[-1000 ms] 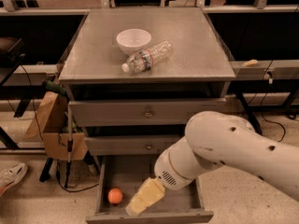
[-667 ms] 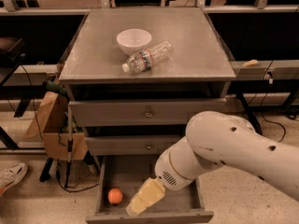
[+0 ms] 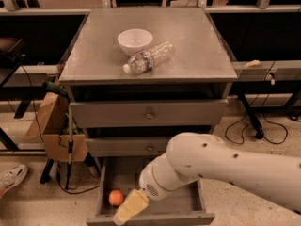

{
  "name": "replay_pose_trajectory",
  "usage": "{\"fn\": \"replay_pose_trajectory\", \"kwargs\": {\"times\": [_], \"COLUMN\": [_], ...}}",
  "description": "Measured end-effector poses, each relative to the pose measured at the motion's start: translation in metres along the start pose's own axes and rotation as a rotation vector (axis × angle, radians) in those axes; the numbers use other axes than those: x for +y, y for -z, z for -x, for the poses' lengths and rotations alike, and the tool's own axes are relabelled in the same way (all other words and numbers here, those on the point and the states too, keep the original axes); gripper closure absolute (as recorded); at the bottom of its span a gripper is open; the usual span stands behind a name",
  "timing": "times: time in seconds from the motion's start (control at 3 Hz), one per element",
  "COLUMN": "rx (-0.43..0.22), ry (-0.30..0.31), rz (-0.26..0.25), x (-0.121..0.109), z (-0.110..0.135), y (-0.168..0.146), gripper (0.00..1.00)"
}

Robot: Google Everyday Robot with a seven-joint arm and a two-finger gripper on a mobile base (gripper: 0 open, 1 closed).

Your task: Pick orange from bottom drawer and place on counter

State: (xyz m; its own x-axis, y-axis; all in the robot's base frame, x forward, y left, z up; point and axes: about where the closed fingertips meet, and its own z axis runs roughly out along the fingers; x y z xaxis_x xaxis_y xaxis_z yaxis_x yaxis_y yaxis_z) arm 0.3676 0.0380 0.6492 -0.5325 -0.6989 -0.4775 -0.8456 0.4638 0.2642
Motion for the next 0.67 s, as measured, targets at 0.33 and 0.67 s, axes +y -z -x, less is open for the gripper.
{"fn": "replay_pose_trajectory", "kwargs": {"times": [0.33, 0.67], "rx": [-0.037, -0.114], "ry": [0.059, 0.146], "rz": [0.07, 0.114], "x": [-0.001, -0.012], "z": [-0.002, 0.021], "y": [-0.075, -0.144], "gripper": [0.0, 0.0]}}
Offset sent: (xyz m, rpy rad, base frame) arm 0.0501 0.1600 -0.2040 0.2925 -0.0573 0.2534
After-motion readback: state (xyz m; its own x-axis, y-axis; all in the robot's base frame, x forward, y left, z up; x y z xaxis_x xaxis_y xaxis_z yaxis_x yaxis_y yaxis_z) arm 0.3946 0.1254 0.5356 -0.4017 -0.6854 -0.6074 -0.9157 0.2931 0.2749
